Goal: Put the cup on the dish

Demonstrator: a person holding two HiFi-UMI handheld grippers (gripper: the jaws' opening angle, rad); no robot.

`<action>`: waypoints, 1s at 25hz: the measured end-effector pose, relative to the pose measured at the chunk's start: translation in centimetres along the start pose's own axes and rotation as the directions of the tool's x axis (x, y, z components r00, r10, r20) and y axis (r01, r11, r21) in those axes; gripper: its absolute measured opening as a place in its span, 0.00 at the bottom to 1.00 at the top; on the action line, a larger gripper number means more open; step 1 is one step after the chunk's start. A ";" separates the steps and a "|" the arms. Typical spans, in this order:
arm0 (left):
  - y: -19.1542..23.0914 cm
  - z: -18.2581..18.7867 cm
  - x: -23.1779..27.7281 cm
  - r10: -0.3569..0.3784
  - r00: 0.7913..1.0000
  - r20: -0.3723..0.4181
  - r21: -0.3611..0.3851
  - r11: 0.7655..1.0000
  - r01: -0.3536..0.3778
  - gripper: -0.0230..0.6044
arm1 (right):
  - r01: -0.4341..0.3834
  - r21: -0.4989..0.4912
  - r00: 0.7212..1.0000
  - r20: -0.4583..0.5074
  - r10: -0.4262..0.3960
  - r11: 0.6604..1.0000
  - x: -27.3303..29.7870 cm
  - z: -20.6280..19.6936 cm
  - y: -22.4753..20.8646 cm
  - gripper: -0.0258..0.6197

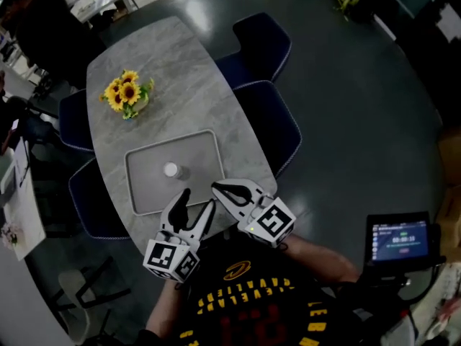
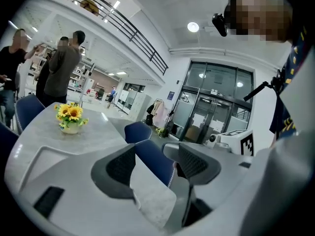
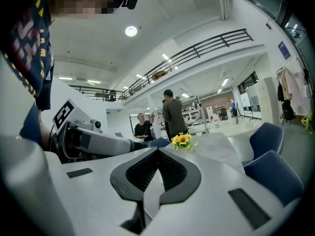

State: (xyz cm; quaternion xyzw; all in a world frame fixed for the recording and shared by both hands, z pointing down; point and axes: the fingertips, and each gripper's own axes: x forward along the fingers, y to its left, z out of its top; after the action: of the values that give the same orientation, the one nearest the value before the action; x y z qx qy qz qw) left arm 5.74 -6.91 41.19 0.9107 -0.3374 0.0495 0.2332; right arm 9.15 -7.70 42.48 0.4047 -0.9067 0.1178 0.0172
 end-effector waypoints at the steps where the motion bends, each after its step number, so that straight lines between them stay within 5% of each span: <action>1: -0.6 -0.1 0.1 -0.013 1.000 -0.003 -0.005 1.000 0.013 0.48 | 0.015 -0.003 1.000 0.007 -0.015 1.000 -0.6 0.4 0.0 0.05; 14: -5.3 -4.7 4.8 -0.158 0.984 -0.081 0.023 0.987 0.160 0.48 | 0.157 -0.017 0.985 0.073 -0.156 0.987 -6.8 -1.1 -3.3 0.05; 20: -8.5 -6.2 3.3 -0.138 0.982 -0.129 0.026 0.990 0.142 0.48 | 0.145 0.043 0.986 0.078 -0.148 0.988 -9.6 -1.5 -1.8 0.05; 25: -6.7 -5.6 0.9 -0.075 0.991 -0.108 0.030 0.996 0.079 0.48 | 0.087 0.047 0.995 0.054 -0.090 0.995 -7.5 -1.8 0.4 0.05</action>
State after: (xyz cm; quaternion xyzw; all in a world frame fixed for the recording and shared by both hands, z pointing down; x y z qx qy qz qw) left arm 11.08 -0.46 43.74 0.9230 -0.2882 0.0948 0.2368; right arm 13.78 -1.57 43.21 0.4478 -0.8852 0.1259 -0.0120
